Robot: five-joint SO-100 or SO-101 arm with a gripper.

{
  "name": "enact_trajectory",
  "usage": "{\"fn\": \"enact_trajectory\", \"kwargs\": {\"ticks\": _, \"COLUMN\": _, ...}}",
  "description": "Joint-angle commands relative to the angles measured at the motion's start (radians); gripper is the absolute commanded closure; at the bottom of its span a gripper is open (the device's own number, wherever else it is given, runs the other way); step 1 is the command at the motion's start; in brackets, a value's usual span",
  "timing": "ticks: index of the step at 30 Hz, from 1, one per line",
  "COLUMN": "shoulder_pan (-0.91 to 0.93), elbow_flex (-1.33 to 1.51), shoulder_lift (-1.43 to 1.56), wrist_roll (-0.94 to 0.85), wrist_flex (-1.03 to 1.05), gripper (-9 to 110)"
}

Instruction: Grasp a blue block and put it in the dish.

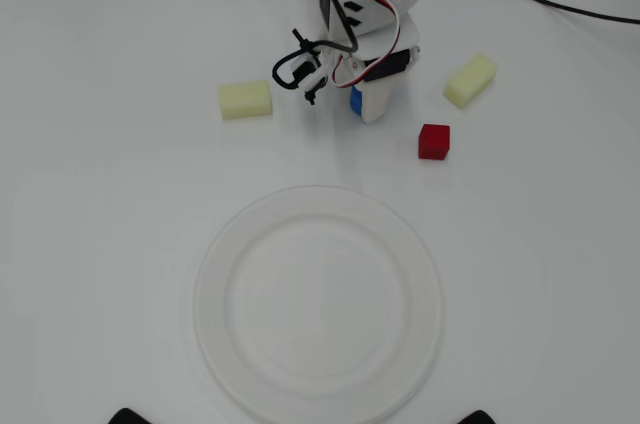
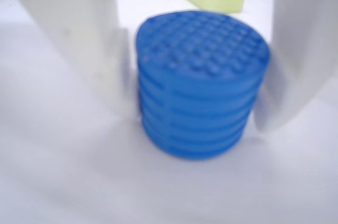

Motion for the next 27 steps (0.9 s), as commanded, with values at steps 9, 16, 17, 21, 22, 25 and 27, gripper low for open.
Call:
{"fn": "enact_trajectory", "kwargs": {"ticks": 9, "shoulder_pan": 0.222, "elbow_flex": -0.043, "shoulder_lift": 0.407, "wrist_roll": -0.161, "wrist_flex": -0.017, "gripper": 101}}
{"fn": "enact_trajectory", "kwargs": {"ticks": 16, "shoulder_pan": 0.368, "elbow_flex": -0.032, "shoulder_lift": 0.402, "wrist_roll": -0.327, "wrist_flex": -0.367, "gripper": 101}}
{"fn": "enact_trajectory", "kwargs": {"ticks": 17, "shoulder_pan": 0.374, "elbow_flex": -0.040, "shoulder_lift": 0.368, "wrist_roll": -0.336, "wrist_flex": -0.413, "gripper": 101}}
{"fn": "enact_trajectory", "kwargs": {"ticks": 21, "shoulder_pan": 0.382, "elbow_flex": -0.192, "shoulder_lift": 0.149, "wrist_roll": -0.302, "wrist_flex": -0.439, "gripper": 101}}
{"fn": "enact_trajectory", "kwargs": {"ticks": 22, "shoulder_pan": 0.382, "elbow_flex": -0.236, "shoulder_lift": 0.089, "wrist_roll": -0.284, "wrist_flex": -0.439, "gripper": 101}}
{"fn": "enact_trajectory", "kwargs": {"ticks": 25, "shoulder_pan": 0.373, "elbow_flex": -0.359, "shoulder_lift": -0.077, "wrist_roll": -0.244, "wrist_flex": -0.439, "gripper": 101}}
{"fn": "enact_trajectory", "kwargs": {"ticks": 27, "shoulder_pan": 0.360, "elbow_flex": -0.420, "shoulder_lift": -0.172, "wrist_roll": -0.233, "wrist_flex": -0.439, "gripper": 101}}
